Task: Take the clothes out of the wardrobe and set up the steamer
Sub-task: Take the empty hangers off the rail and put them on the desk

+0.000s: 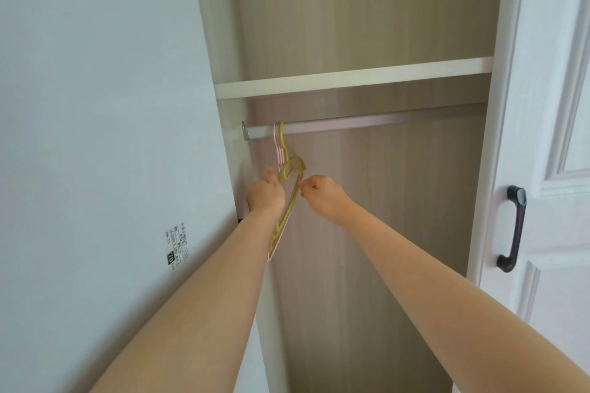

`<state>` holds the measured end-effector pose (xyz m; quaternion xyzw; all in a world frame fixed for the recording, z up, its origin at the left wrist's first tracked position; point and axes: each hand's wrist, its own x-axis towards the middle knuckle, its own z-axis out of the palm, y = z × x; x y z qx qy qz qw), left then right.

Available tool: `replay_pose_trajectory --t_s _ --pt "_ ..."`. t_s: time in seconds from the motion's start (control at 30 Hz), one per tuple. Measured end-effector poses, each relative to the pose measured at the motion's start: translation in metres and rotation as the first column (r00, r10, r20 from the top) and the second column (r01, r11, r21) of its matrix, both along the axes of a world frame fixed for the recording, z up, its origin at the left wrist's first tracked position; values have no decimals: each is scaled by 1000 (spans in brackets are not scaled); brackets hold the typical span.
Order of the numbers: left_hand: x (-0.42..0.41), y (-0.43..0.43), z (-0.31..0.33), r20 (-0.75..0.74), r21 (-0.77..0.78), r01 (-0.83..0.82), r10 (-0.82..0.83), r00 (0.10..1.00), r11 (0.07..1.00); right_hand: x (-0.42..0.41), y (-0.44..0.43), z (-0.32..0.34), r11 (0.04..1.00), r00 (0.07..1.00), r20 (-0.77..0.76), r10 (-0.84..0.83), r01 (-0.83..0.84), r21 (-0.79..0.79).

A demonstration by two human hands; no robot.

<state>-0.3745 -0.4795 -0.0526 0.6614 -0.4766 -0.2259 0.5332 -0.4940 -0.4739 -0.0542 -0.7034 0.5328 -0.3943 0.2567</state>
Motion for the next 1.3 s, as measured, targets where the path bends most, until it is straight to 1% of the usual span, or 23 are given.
replay_pose_trajectory --t_s 0.1,0.2,0.27,0.37,0.43,0.57,0.67,0.83,0.93,1.1,1.3 --pt "-5 -3 -1 -67 -7 22 -23 998 1000 2 -9 3 997 996 83 19 -25 67" --pt "-8 -9 -3 -210 -16 48 -50 976 999 7 -15 6 992 981 193 16 -39 117" --pt "-8 -16 -6 -262 -6 60 -59 963 998 9 -17 6 994 983 182 2 -23 110" --pt "-9 -26 -12 -278 43 71 -56 959 997 8 -17 5 994 998 43 -53 49 94" --pt "-11 -30 -16 -298 72 79 -54 953 994 7 -20 1 991 996 2 -87 86 99" --pt "-17 -29 -17 -331 66 89 -62 942 994 2 -26 -8 985 993 50 -109 101 143" --pt "-18 -30 -18 -368 65 98 -68 928 993 -3 -28 -13 985 992 73 -103 92 146" --pt "-18 -30 -15 -516 47 147 -103 850 988 -7 -30 -10 984 991 94 -99 83 156" --pt "-20 -24 -8 -560 21 182 -139 817 983 -9 -29 -5 989 991 115 -70 54 141" --pt "-22 -17 7 -566 -29 178 -162 808 984 -15 -23 7 994 996 67 -57 51 92" --pt "-28 -1 24 -557 -97 182 -205 805 979 -26 -7 24 997 983 168 -77 72 34"
